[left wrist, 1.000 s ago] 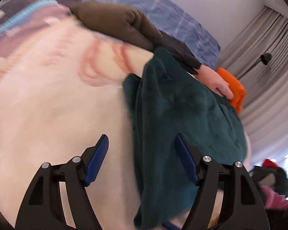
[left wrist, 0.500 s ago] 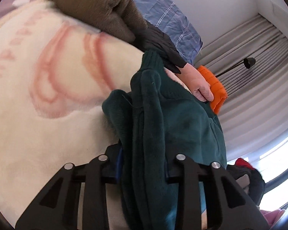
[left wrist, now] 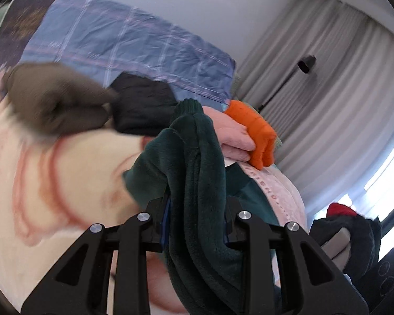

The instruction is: Fold large clothes

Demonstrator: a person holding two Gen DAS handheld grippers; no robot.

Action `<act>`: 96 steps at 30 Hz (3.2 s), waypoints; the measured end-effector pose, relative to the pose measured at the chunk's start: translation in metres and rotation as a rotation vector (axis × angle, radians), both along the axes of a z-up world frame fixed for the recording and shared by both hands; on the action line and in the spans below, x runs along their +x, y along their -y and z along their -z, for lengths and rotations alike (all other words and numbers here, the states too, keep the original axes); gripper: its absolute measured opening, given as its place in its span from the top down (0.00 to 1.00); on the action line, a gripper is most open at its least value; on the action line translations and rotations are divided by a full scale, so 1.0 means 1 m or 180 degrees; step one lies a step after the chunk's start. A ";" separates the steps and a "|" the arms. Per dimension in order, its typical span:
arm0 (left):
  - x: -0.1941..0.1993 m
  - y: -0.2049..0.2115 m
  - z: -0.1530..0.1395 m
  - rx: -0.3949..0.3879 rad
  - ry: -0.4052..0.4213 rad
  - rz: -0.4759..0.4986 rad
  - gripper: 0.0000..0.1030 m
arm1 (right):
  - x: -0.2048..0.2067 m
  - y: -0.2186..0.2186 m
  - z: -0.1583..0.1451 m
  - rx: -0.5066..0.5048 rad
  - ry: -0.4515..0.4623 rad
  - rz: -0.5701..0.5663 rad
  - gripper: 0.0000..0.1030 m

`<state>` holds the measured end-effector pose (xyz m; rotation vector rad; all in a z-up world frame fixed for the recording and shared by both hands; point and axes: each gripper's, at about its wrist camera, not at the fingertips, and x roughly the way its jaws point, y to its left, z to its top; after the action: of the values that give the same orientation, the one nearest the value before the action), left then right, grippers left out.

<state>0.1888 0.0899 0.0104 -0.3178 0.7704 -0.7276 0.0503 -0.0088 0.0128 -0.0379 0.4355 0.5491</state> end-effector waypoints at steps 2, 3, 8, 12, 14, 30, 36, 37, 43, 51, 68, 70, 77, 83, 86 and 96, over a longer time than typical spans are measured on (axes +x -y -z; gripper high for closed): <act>-0.001 0.036 -0.017 0.0133 0.0101 0.0111 0.72 | -0.005 0.033 -0.009 0.0216 0.0012 0.0082 0.89; -0.003 0.049 -0.022 0.0189 0.0137 0.0155 0.72 | -0.008 0.048 -0.011 0.0290 0.0023 0.0116 0.89; -0.014 0.153 -0.050 0.0600 0.0338 0.0481 0.71 | -0.036 0.135 -0.016 0.0707 0.0075 0.0376 0.89; -0.022 0.238 -0.048 0.0977 0.0476 0.0729 0.66 | -0.052 0.212 -0.004 0.1101 -0.0020 0.0613 0.89; -0.028 0.287 -0.033 0.1252 0.0550 0.0866 0.63 | -0.058 0.251 0.013 0.1326 -0.0171 0.0752 0.89; -0.051 0.425 0.071 0.1664 0.0205 0.1678 0.60 | -0.083 0.348 0.139 0.2039 -0.1220 0.1228 0.83; -0.044 0.419 0.070 0.1452 0.0082 0.1655 0.61 | -0.083 0.350 0.110 0.1861 -0.0937 0.1128 0.23; -0.043 0.420 0.071 0.1445 0.0074 0.1657 0.60 | -0.080 0.348 0.109 0.1867 -0.0969 0.1115 0.23; -0.037 0.414 0.056 0.1302 0.0093 0.1532 0.61 | -0.047 0.353 0.111 0.1831 -0.1098 0.1539 0.68; -0.049 0.326 -0.033 0.0941 0.0805 0.1180 0.59 | -0.049 0.363 0.102 0.1347 -0.0899 0.1903 0.68; -0.004 0.330 0.070 0.1907 0.0649 0.1187 0.60 | -0.067 0.368 0.052 0.1150 -0.0353 0.2044 0.54; -0.007 0.332 0.070 0.1952 0.0682 0.1163 0.60 | -0.057 0.358 0.041 0.1174 -0.0259 0.1782 0.54; -0.003 0.334 0.085 0.2054 0.0782 0.1053 0.57 | 0.019 0.334 0.130 0.0995 -0.0854 0.1720 0.57; 0.016 0.341 0.090 0.1936 0.0567 0.1088 0.57 | 0.026 0.345 0.135 0.1209 -0.0937 0.1723 0.56; 0.009 0.337 0.086 0.1929 0.0647 0.0988 0.57 | 0.028 0.348 0.135 0.1249 -0.0979 0.1628 0.56; -0.098 0.246 0.026 0.1517 0.1350 0.0582 0.28 | 0.028 0.345 0.128 0.1242 -0.1055 0.1593 0.56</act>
<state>0.0909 -0.1562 -0.0161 0.3351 0.5473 -0.7258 0.0786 -0.3540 -0.1154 0.5308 0.6287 0.1352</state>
